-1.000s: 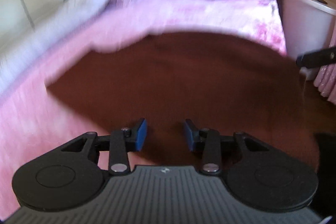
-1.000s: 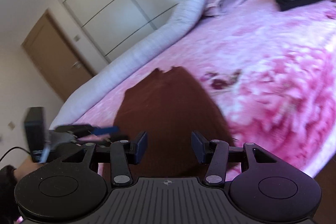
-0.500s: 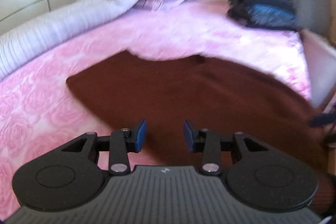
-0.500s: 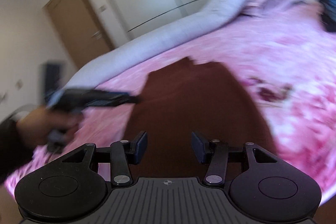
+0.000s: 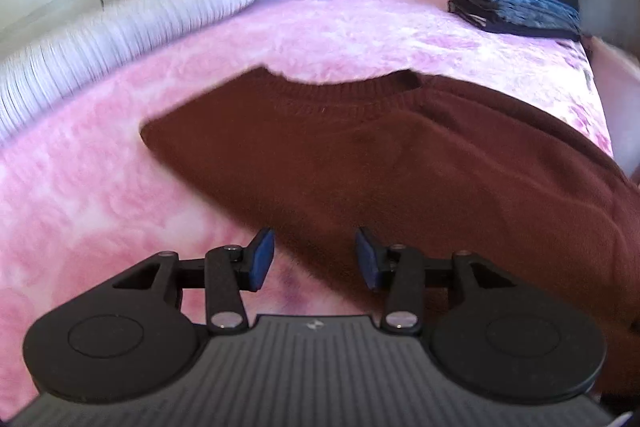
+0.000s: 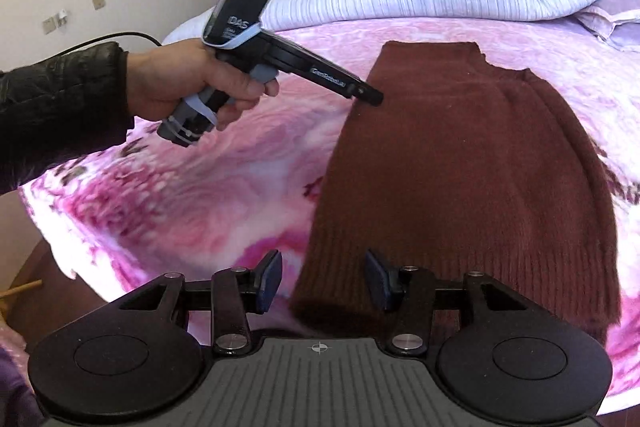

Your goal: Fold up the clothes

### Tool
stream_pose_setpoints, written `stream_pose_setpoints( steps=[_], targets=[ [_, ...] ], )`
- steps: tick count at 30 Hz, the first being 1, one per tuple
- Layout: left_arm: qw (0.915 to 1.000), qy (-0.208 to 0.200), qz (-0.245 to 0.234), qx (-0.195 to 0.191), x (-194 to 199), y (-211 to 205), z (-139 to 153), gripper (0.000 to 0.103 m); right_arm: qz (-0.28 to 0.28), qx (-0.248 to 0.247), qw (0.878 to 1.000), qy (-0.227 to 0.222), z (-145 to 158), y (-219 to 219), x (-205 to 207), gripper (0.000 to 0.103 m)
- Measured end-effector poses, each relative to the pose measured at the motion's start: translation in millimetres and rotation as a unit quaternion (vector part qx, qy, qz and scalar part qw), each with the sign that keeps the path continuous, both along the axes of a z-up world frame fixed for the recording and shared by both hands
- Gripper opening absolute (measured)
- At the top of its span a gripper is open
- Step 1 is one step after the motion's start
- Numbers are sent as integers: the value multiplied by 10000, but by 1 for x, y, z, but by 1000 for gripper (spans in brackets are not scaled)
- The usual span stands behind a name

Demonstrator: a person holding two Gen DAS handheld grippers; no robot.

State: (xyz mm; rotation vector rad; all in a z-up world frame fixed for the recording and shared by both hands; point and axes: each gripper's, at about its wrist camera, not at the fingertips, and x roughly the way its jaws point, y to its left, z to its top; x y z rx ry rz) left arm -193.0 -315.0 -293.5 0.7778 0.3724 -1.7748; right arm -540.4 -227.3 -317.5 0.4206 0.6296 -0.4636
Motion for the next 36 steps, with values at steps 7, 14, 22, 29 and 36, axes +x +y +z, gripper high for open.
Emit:
stream_pose_setpoints(
  steps=[7, 14, 22, 29, 36],
  targets=[
    [9565, -1838, -1945, -1159, -47, 115, 7, 75, -871, -72, 9960, -169, 9, 15, -57, 50],
    [8551, -3225, -3653, -1772, -107, 191, -43, 76, -1374, -204, 9903, -80, 12, 24, -92, 50],
    [8367, -3419, -3986, -1555, -144, 176, -69, 62, -1278, -773, 9882, 333, 12, 28, -102, 50],
    [8894, -2519, -3704, -913, -138, 170, -46, 22, -75, -2609, 9488, 1777, -15, 51, -85, 62],
    [9270, -1689, -3180, -1054, -123, 152, -2, 18, 1337, -4316, 8651, 2180, -48, 64, -45, 68]
  ],
)
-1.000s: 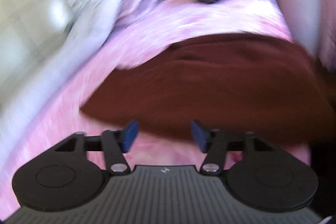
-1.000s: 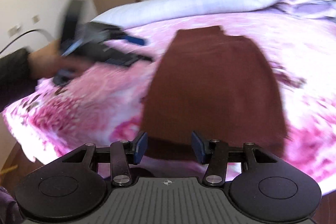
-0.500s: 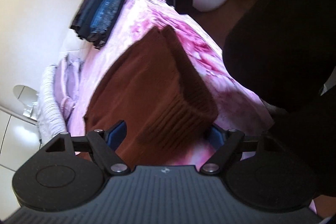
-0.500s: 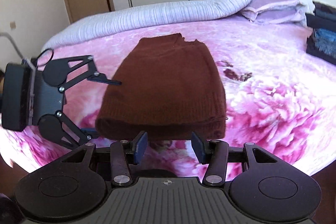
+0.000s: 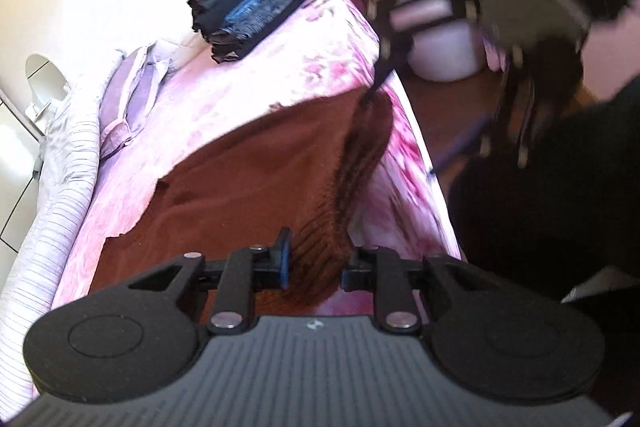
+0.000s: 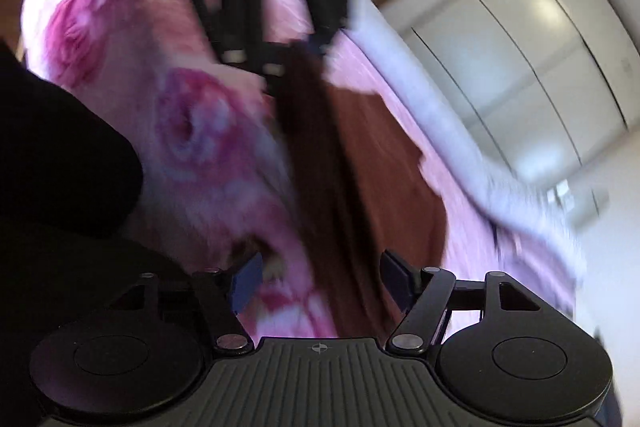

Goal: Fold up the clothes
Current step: 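Grasp the hem with the right gripper while the left gripper holds, lifting it toward the collar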

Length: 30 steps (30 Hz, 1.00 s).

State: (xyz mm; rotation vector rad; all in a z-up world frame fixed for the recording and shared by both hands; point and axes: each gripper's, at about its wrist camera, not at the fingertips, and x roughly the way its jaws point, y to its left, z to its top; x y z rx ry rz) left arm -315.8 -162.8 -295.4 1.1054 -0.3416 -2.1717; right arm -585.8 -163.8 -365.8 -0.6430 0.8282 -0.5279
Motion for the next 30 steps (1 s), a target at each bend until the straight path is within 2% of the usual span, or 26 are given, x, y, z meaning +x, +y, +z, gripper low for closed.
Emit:
stream_pose_setpoints(
  steps=[6, 9, 11, 13, 14, 15, 17, 19, 20, 23, 24, 26, 27, 28, 30],
  targets=[
    [9993, -227, -232, -169, -5, 1, 11, 18, 350, -1030, 9939, 189, -16, -16, 22, 66],
    [9991, -288, -257, -200, -1, 6, 9, 18, 409, -1401, 9873, 621, -28, -33, 17, 54],
    [9987, -353, -272, -239, -2, 8, 4, 18, 365, -1472, 9845, 879, -36, -43, 8, 53],
    [9985, -401, -270, -276, -3, 13, -2, 19, 262, -1377, 9850, 1011, -41, -53, -1, 41],
    [9984, -410, -255, -289, -3, 14, -4, 20, 210, -1329, 9850, 1077, -44, -58, -6, 27],
    [9982, -440, -233, -331, -4, 14, -8, 23, 171, -1321, 9852, 1078, -45, -61, -10, 17],
    [9976, -512, -193, -427, -6, 16, -15, 30, 113, -1270, 9863, 1045, -46, -64, -17, 14],
    [9927, -892, -210, -786, -10, 20, -28, 43, 64, -1177, 9884, 958, -42, -65, -17, 13],
    [9882, -1129, -223, -1014, -12, 22, -35, 46, 25, -1129, 9895, 901, -38, -66, -17, 12],
    [9699, -1829, -165, -1600, -16, 22, -57, 47, -56, -1030, 9917, 766, -25, -68, -16, 12],
    [9629, -2038, -126, -1763, -16, 20, -64, 46, -55, -1030, 9918, 754, -21, -69, -16, 12],
    [9573, -2196, 29, -1878, -15, 13, -71, 41, -41, -1065, 9913, 768, -12, -70, -18, 12],
    [9564, -2216, 118, -1899, -13, 9, -73, 35, -34, -1083, 9911, 775, -8, -71, -19, 12],
    [9570, -2197, 187, -1886, -12, 5, -73, 24, -28, -1100, 9907, 797, -5, -70, -18, 12],
    [9600, -2102, 266, -1831, -11, 1, -68, 16, -17, -1133, 9900, 843, 1, -68, -15, 11]
  ],
)
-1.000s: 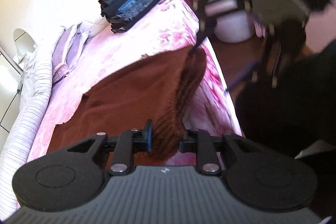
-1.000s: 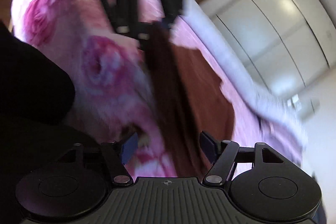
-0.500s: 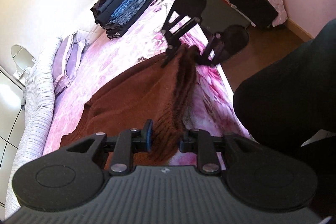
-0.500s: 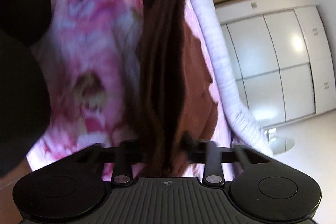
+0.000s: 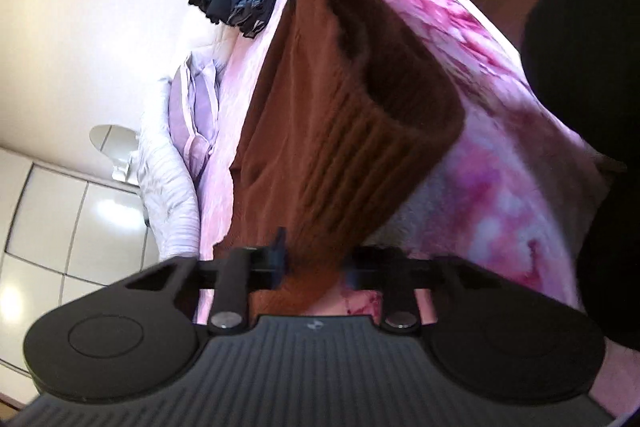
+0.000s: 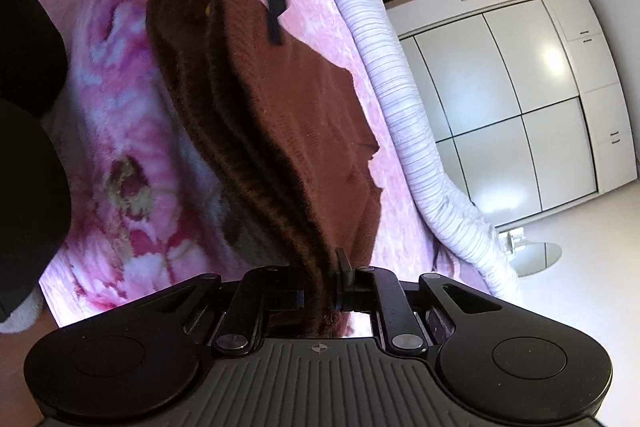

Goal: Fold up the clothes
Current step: 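Grasp the hem with the right gripper while the left gripper holds, lifting it toward the collar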

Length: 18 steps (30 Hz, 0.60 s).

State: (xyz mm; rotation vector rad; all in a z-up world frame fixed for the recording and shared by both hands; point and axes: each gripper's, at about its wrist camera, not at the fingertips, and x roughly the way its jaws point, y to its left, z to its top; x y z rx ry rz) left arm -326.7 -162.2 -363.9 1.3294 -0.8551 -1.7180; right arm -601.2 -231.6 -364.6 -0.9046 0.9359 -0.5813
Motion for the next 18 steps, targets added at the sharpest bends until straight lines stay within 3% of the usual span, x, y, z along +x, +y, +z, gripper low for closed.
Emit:
stream_pose_setpoints(
  steps=[4, 7, 11, 14, 18],
  targets=[
    [9995, 306, -27, 69, 2, 12, 24, 12, -47, 20, 10000, -45, 16, 9, -7, 11],
    [9963, 768, 52, 379, 4, 30, 52, 12, 36, 181, 9998, 6, 33, 32, -18, 11],
    [9853, 1481, 102, 841, 0, 76, 94, 12, 249, 377, 9988, 181, 62, 88, -40, 11],
    [9749, 1932, 118, 1098, -7, 112, 117, 12, 217, 434, 9988, -42, 89, 130, -62, 11],
    [9555, 2588, 295, 1385, -8, 125, 135, 13, 206, 279, 9992, -176, 115, 155, -73, 11]
  ],
)
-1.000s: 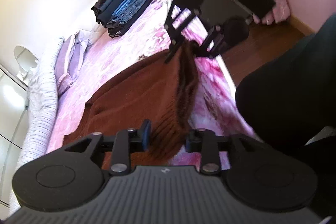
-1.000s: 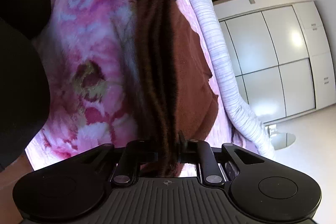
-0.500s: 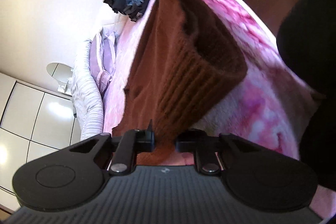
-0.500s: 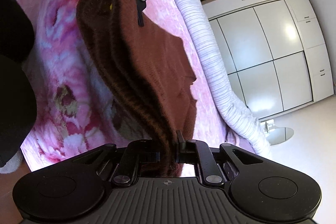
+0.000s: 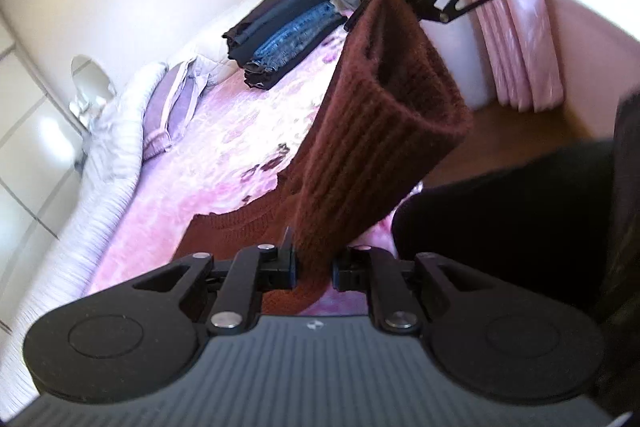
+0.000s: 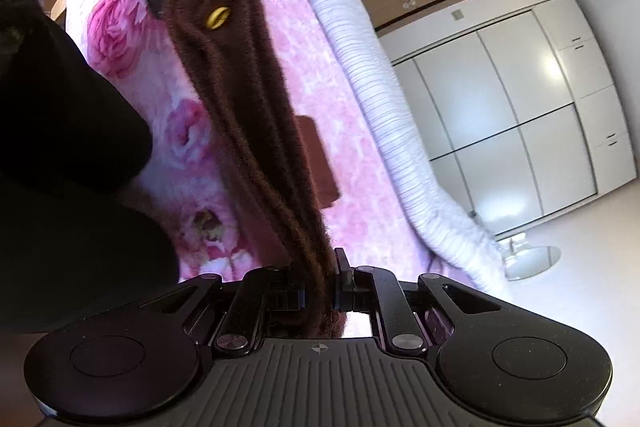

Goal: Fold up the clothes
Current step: 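Lay the hem over the collar and open both grippers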

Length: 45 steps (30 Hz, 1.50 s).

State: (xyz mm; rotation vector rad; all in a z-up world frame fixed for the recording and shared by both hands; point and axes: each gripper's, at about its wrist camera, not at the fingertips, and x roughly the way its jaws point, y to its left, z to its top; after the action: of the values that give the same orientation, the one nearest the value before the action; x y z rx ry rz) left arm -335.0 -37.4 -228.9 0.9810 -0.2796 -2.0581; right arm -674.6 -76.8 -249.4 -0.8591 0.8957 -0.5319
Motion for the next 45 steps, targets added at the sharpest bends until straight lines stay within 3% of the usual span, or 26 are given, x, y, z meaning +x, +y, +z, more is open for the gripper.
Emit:
stream_pose_setpoints(
  steps=[5, 9, 13, 17, 19, 21, 23, 25, 29, 32, 35, 37, 39, 41, 45],
  targets=[
    [9940, 925, 461, 353, 21, -41, 29, 13, 145, -258, 9995, 62, 12, -31, 24, 11],
    [9807, 1621, 900, 621, 59, -98, 49, 13, 349, -366, 9987, 109, 28, -88, 63, 11],
    [9629, 2158, 1347, 900, 103, -163, 45, 14, 488, -214, 9982, 279, 28, -167, 116, 11],
    [9350, 2663, 1863, 1420, 142, -235, 13, 15, 531, 49, 9969, 578, 7, -242, 175, 12],
    [9165, 2874, 2152, 1764, 160, -265, -12, 24, 450, 287, 9960, 716, -18, -277, 203, 17],
    [8945, 2976, 2534, 2169, 176, -292, -41, 27, 165, 356, 9958, 832, -48, -307, 227, 45],
    [8717, 3071, 2898, 2487, 191, -313, -68, 29, -157, 441, 9967, 667, -68, -325, 240, 47],
    [8560, 3376, 2968, 2556, 202, -313, -76, 31, -364, 839, 9957, 170, -71, -331, 238, 47],
    [8510, 3642, 2864, 2471, 209, -289, -75, 31, -909, 1597, 9809, -631, -74, -327, 214, 49],
    [8462, 3775, 2840, 2466, 213, -295, -74, 30, -1455, 2503, 9476, -1347, -74, -328, 183, 49],
    [8383, 3897, 2953, 2410, 217, -312, -72, 30, -1878, 3584, 8902, -2092, -64, -338, 158, 50],
    [8279, 4002, 3066, 2456, 220, -318, -74, 30, -1971, 4083, 8549, -2522, -59, -350, 143, 50],
    [8189, 4068, 3185, 2502, 221, -327, -76, 29, -2070, 4378, 8294, -2785, -63, -370, 144, 51],
    [8214, 3999, 3219, 2484, 218, -331, -78, 26, -2189, 4670, 8037, -2967, -61, -387, 139, 51],
    [8384, 3804, 3153, 2300, 211, -329, -79, 15, -2317, 5667, 7152, -3372, -73, -428, 132, 48]
  ],
)
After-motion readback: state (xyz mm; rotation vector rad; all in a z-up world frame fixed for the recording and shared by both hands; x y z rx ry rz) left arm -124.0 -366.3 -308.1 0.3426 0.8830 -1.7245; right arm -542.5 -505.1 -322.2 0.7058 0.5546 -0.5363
